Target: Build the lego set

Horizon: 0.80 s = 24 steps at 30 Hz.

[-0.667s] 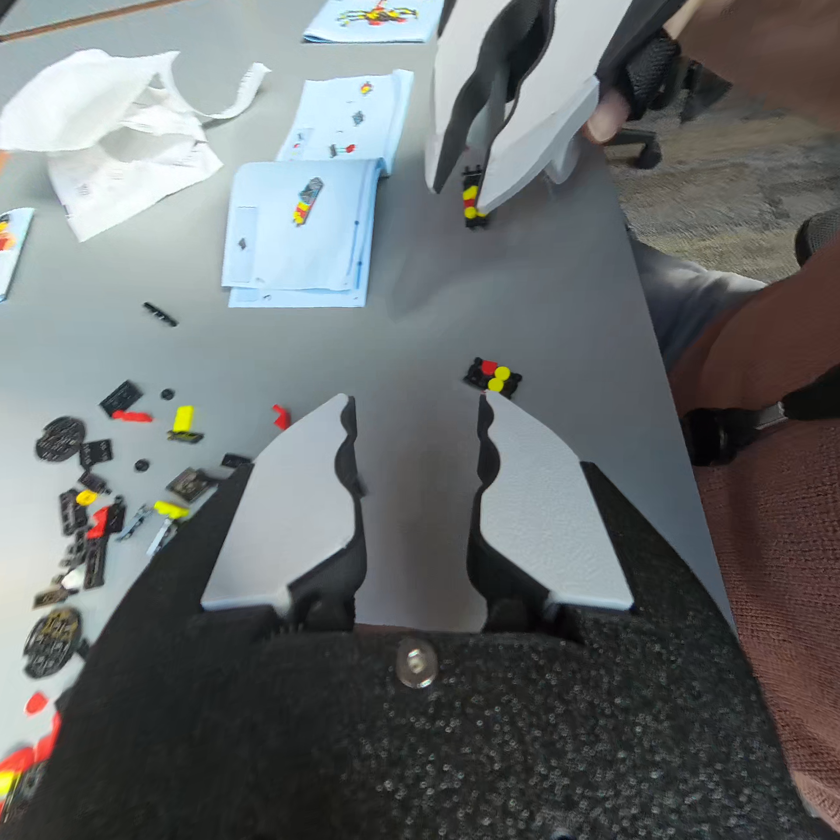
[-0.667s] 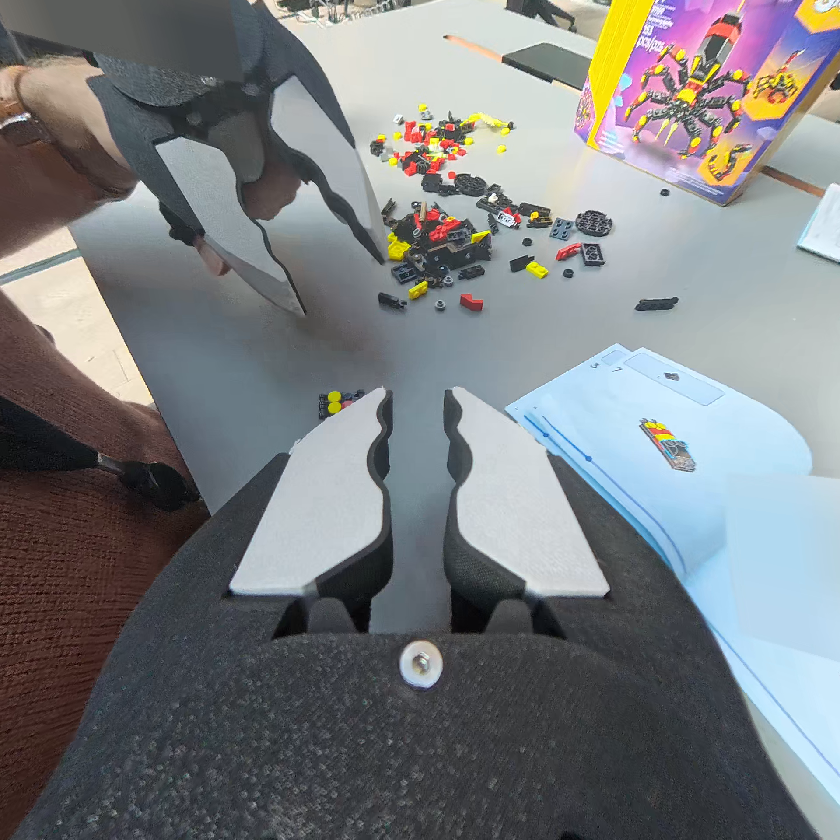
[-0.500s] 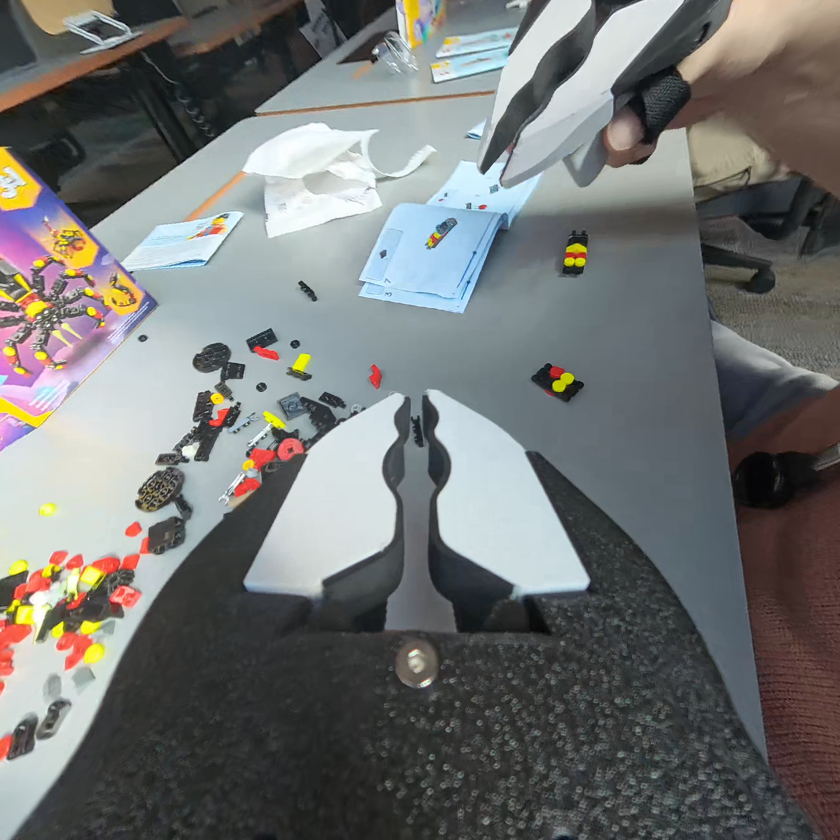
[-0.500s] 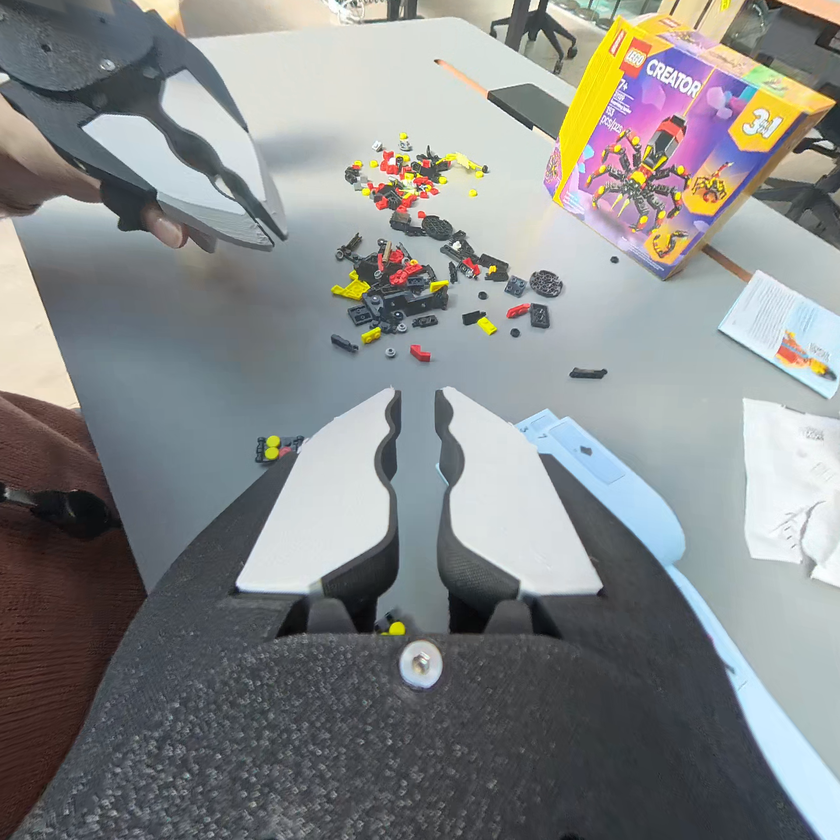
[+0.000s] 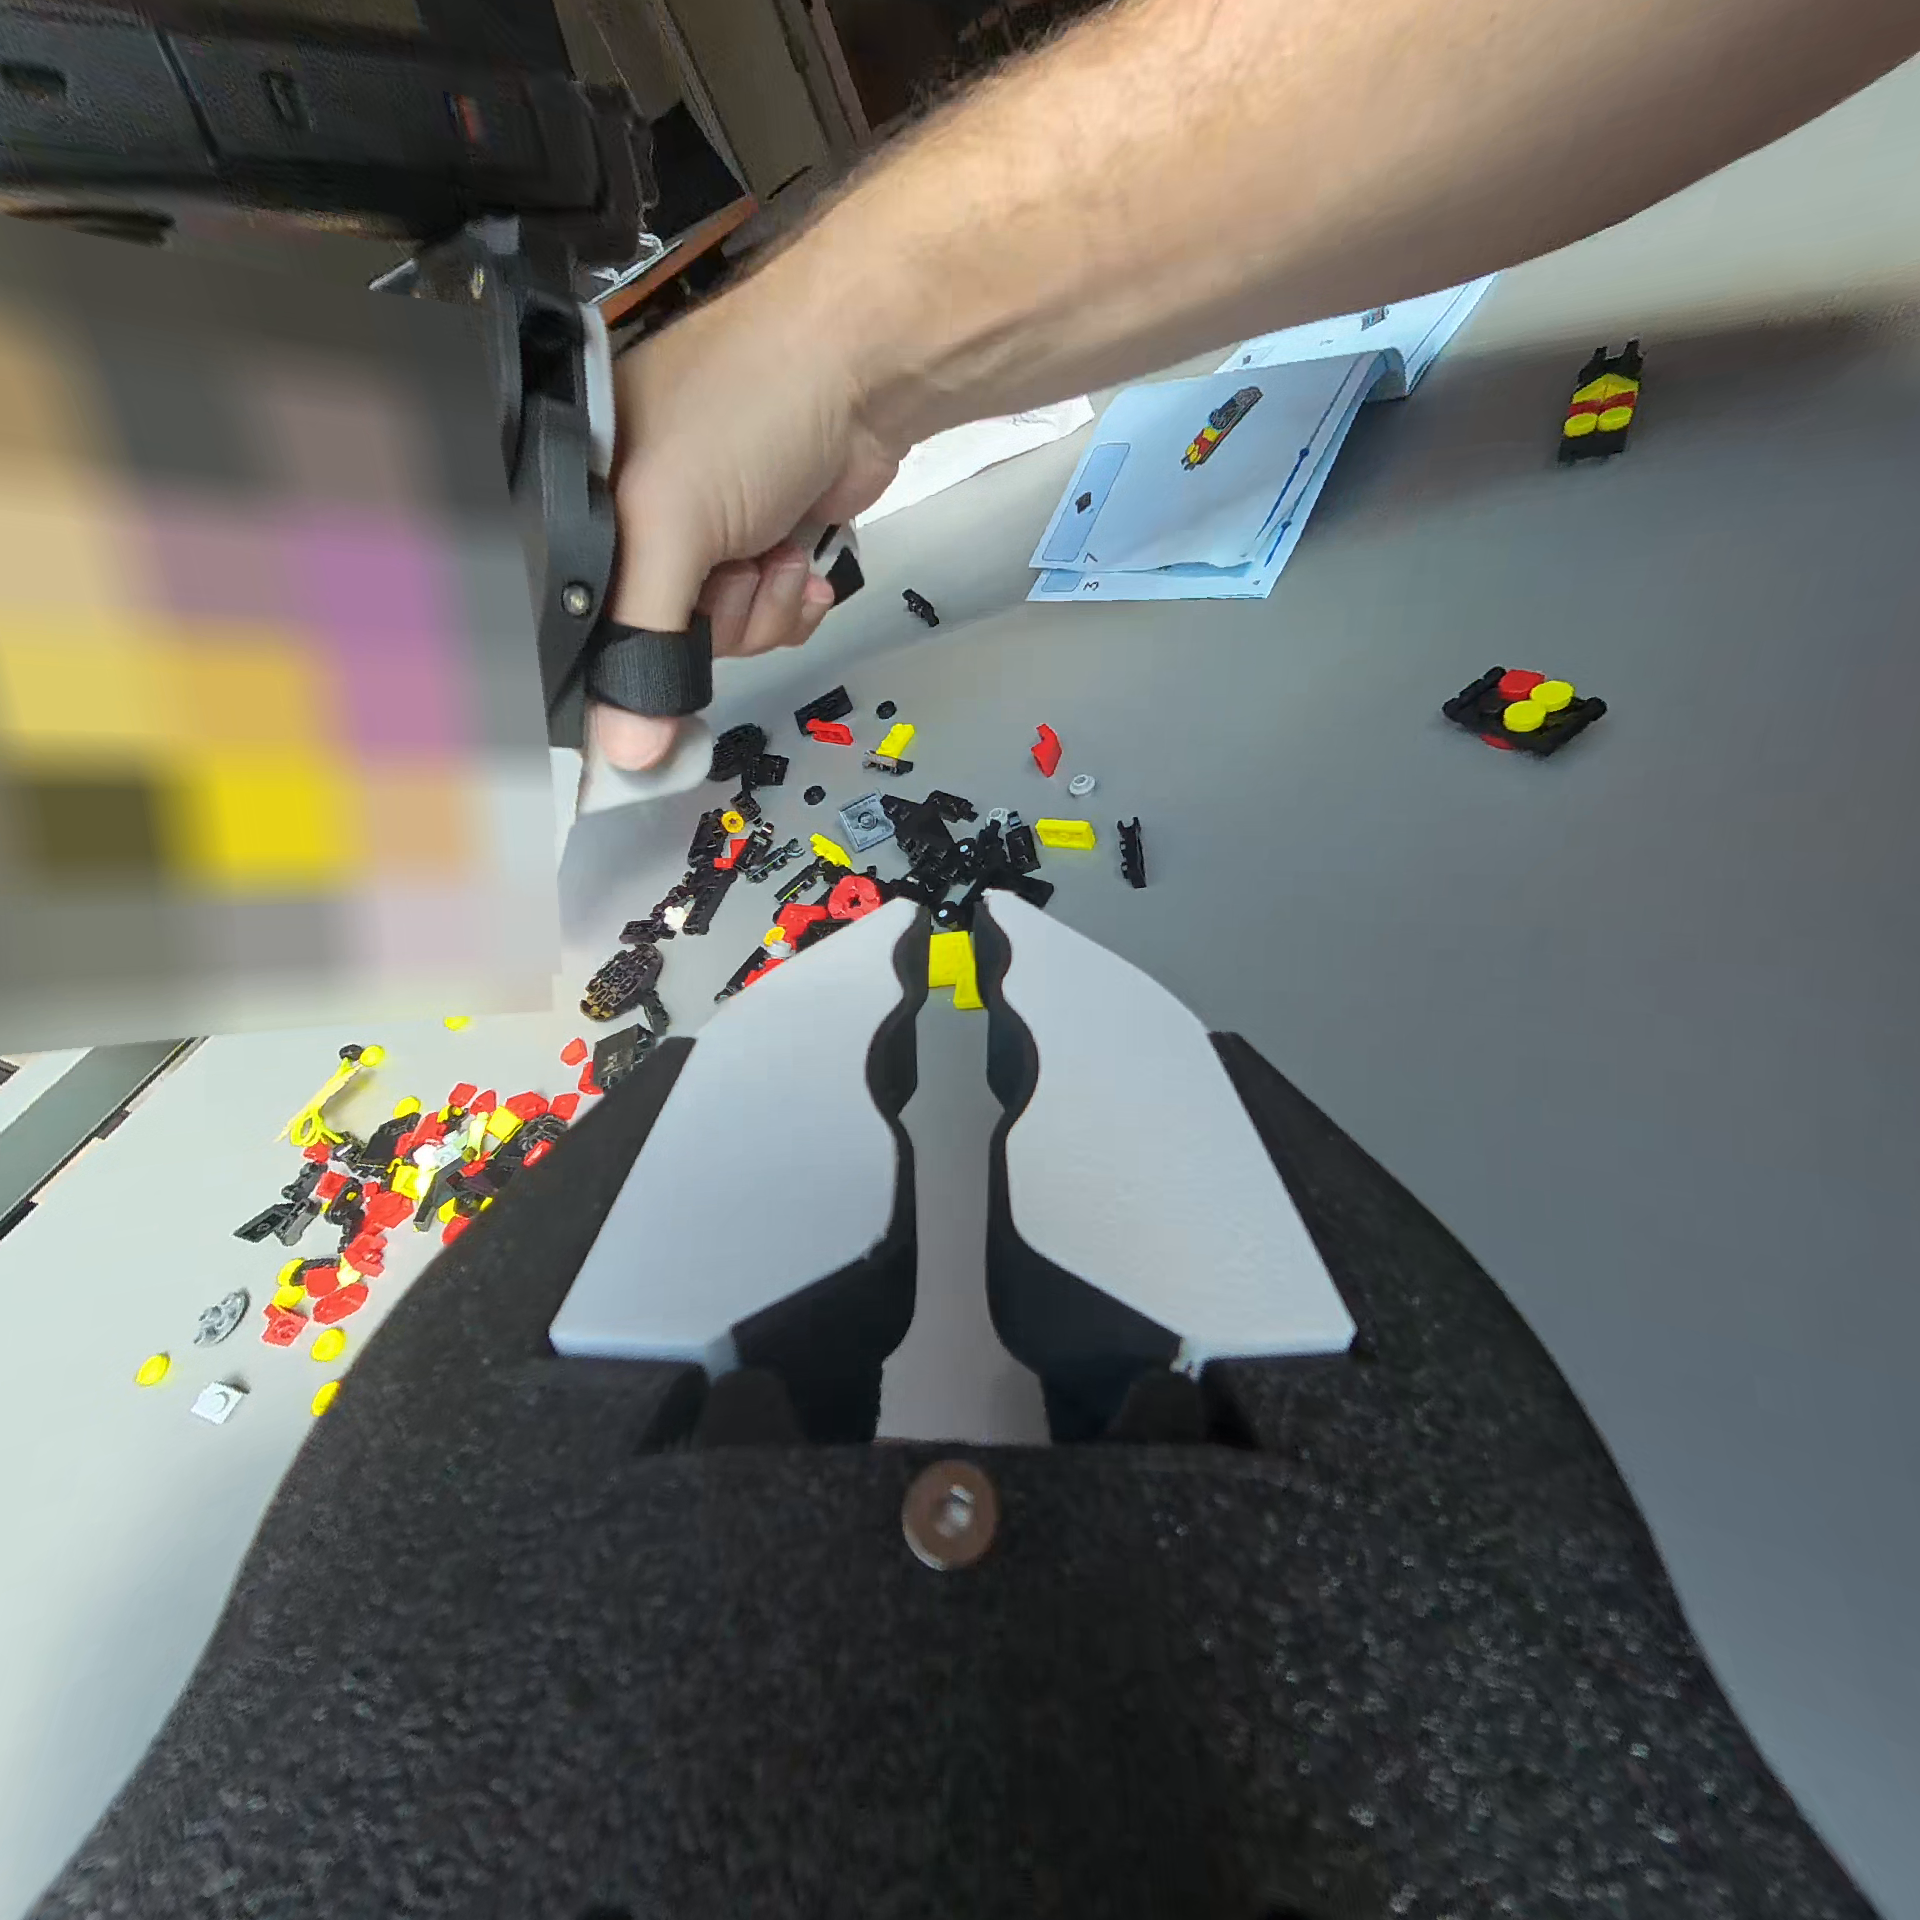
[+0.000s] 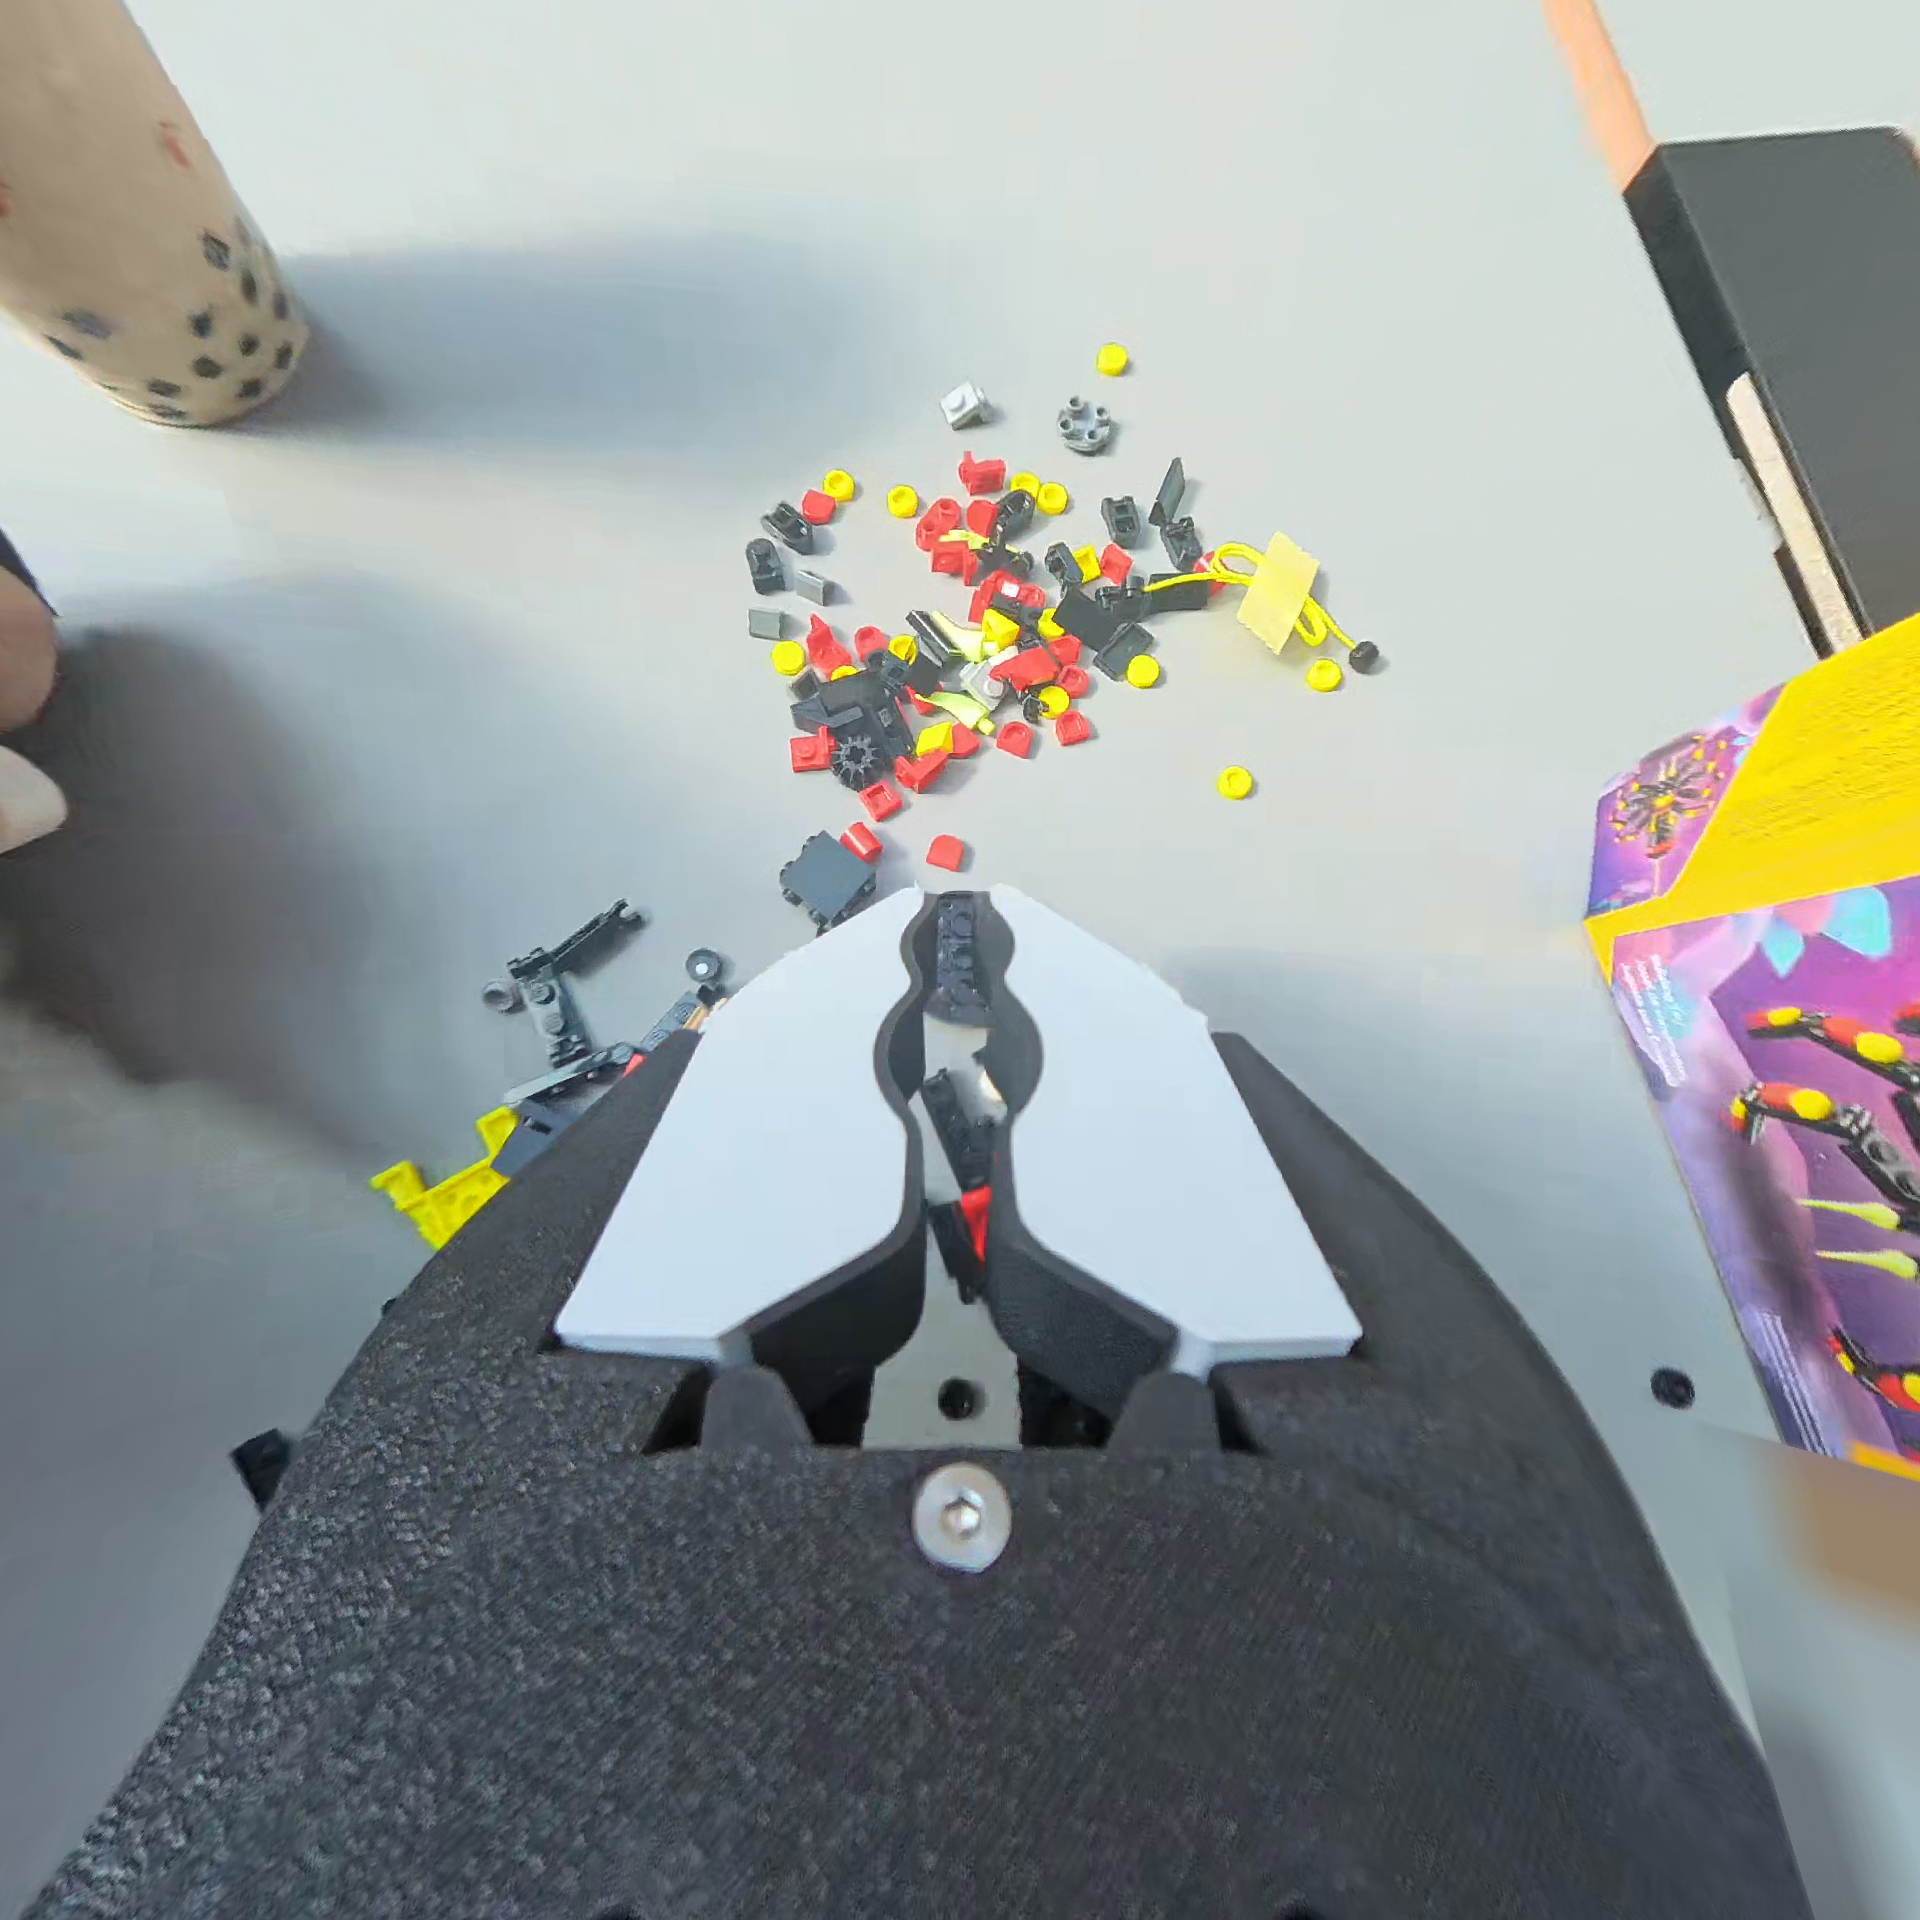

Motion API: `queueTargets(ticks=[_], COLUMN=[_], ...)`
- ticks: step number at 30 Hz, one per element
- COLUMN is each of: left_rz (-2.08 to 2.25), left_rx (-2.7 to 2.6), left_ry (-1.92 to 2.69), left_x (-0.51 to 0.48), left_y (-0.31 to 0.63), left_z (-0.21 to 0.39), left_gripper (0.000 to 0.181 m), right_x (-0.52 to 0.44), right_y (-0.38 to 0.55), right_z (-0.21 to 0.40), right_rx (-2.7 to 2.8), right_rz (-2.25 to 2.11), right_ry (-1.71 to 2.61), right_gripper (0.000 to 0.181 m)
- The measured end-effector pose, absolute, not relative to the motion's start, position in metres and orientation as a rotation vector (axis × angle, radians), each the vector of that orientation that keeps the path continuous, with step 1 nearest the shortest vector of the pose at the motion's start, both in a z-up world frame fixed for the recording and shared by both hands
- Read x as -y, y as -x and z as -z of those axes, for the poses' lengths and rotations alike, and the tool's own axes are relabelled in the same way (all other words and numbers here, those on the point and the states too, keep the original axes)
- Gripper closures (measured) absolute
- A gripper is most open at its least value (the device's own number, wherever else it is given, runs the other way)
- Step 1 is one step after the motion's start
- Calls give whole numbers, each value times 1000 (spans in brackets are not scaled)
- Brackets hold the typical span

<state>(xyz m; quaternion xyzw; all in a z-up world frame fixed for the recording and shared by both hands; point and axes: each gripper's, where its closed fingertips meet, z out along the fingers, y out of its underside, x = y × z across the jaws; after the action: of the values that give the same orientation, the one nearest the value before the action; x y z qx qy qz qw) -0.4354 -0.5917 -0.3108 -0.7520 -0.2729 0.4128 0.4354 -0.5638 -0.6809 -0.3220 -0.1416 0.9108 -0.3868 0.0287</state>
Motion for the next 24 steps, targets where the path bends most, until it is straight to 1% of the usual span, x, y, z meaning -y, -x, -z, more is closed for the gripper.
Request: queueTargets(ticks=[1,4,11,14,16,17,22,24], left_rz=[-1017,-981,-978,-971,-971,-971,-974,-974], left_rx=[684,718,722,715,711,710,707,707], left_ry=[1864,1829,1793,1786,1785,1786,1801,1807], left_x=[592,595,597,596,595,595,594,594], left_y=[436,436,435,434,433,433,433,433], left_z=[311,310,306,305,304,305,306,307], left_gripper=[174,174,174,174,174,174,174,174], right_x=[689,699,705,711,712,713,711,711], right_y=[565,564,561,558,556,556,556,560], right_z=[333,356,372,372,373,373,371,370], right_rx=[-2824,-2863,-2949,-2915,-2906,-2913,-2916,-2929], right_rz=[1151,1006,905,902,888,892,902,926], right_ry=[459,501,584,555,570,585,594,585], right_gripper=[174,169,167,169,179,181,181,175])
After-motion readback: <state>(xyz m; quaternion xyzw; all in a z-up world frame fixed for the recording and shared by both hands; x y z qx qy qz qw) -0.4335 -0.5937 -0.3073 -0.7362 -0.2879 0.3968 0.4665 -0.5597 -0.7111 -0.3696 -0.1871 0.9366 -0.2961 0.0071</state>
